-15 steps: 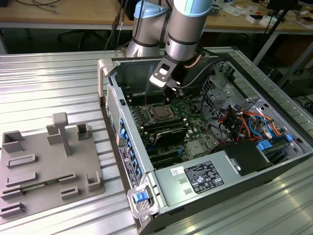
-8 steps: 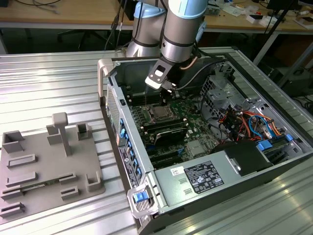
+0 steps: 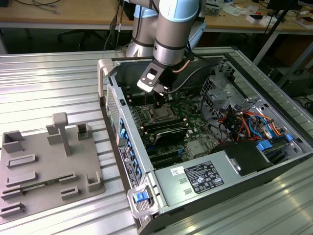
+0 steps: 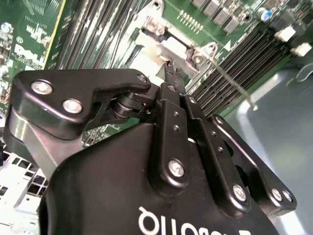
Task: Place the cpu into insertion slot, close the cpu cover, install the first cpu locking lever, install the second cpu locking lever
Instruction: 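Close the cpu cover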
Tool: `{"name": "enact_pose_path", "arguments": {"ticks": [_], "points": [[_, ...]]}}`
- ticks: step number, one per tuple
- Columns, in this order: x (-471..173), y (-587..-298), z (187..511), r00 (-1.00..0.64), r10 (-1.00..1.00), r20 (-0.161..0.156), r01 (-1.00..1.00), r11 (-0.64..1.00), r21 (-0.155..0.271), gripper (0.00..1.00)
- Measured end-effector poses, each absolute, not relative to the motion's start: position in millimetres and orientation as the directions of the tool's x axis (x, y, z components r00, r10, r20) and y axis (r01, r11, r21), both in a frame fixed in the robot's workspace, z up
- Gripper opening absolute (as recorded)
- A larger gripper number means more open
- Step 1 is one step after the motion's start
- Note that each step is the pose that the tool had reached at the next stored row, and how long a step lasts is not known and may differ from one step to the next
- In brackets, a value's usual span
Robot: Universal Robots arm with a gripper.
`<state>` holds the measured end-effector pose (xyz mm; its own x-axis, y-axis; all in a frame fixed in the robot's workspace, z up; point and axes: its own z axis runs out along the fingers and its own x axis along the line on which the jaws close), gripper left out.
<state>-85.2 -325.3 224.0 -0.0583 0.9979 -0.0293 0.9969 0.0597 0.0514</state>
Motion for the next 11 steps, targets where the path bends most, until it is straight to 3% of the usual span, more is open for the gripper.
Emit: {"name": "enact_pose_path", "arguments": {"ticks": [11], "points": [[-91.9, -325.3, 208.5, -0.058, 0.998, -0.029, 0.997, 0.060, 0.051, 0.11]]}}
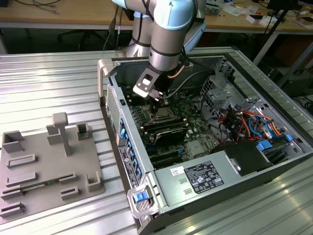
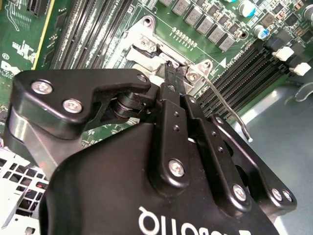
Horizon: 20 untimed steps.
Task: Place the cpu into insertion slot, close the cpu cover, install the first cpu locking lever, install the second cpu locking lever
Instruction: 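Close the cpu cover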
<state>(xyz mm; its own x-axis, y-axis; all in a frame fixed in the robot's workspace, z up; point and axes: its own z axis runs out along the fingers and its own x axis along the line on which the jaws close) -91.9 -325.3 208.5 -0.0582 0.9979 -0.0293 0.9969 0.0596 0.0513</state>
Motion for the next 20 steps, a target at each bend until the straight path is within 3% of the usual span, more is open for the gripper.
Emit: {"name": "enact_pose_path", "arguments": {"ticks": [20], "points": [[-92.8, -325.3, 205.3, -0.058, 0.998, -0.027, 0.997, 0.059, 0.049, 0.11]]}}
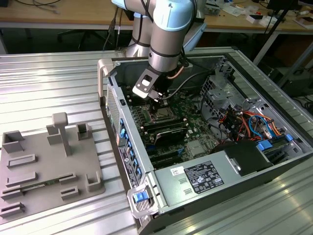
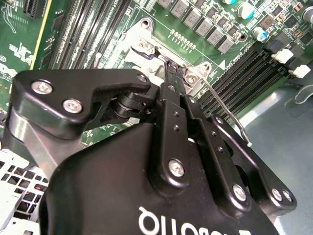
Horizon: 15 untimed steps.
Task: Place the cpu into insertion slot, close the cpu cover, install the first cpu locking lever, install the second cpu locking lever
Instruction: 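Close the cpu cover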
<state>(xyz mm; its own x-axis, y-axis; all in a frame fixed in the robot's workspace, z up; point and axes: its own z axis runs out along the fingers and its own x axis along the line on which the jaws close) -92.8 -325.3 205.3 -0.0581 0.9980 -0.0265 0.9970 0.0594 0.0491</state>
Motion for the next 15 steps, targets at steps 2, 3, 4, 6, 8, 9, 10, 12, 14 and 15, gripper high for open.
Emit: {"name": "enact_pose_path", "arguments": {"ticks": [2, 3, 4, 6, 8, 9, 10, 12, 14, 15], "points": [[-92.8, -325.3, 204.4, -0.058, 0.998, -0.027, 0.997, 0.059, 0.048, 0.11], [-92.8, -325.3, 204.1, -0.058, 0.998, -0.027, 0.997, 0.059, 0.048, 0.11], [-92.8, -325.3, 203.9, -0.058, 0.998, -0.026, 0.997, 0.059, 0.048, 0.11], [-92.7, -325.2, 203.8, -0.058, 0.998, -0.026, 0.997, 0.059, 0.048, 0.11], [-92.6, -325.1, 205.1, -0.058, 0.998, -0.025, 0.997, 0.059, 0.049, 0.11], [-92.5, -325.0, 206.2, -0.058, 0.998, -0.025, 0.997, 0.059, 0.049, 0.11], [-92.7, -325.2, 207.8, -0.058, 0.998, -0.026, 0.997, 0.059, 0.048, 0.11], [-92.7, -325.2, 210.9, -0.058, 0.998, -0.026, 0.997, 0.059, 0.048, 0.11], [-92.7, -325.2, 214.0, -0.058, 0.998, -0.026, 0.997, 0.059, 0.048, 0.11], [-92.7, -325.2, 214.9, -0.058, 0.998, -0.026, 0.997, 0.059, 0.048, 0.11]]}}
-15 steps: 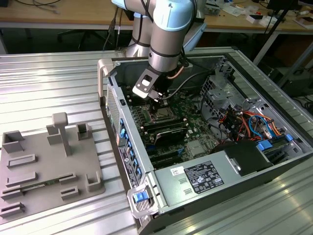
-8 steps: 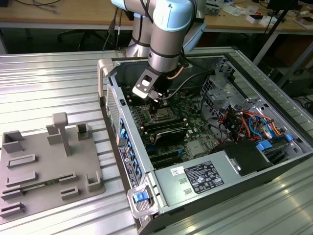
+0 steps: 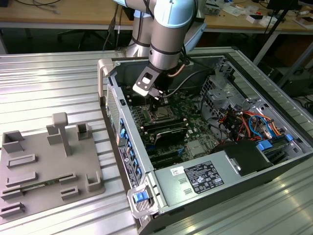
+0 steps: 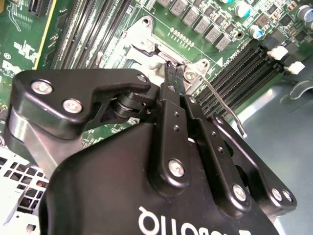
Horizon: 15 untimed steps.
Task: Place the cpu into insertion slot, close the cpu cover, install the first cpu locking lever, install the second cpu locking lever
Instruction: 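Close the cpu cover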
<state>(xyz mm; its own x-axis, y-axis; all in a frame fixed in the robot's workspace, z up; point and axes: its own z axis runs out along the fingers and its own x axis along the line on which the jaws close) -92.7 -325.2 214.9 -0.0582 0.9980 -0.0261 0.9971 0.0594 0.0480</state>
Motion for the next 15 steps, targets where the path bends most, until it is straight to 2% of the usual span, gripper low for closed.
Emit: {"name": "enact_pose_path", "arguments": {"ticks": [15], "points": [[-66.9, -326.4, 215.9, -0.058, 0.998, -0.026, 0.997, 0.059, 0.042, 0.11]]}}
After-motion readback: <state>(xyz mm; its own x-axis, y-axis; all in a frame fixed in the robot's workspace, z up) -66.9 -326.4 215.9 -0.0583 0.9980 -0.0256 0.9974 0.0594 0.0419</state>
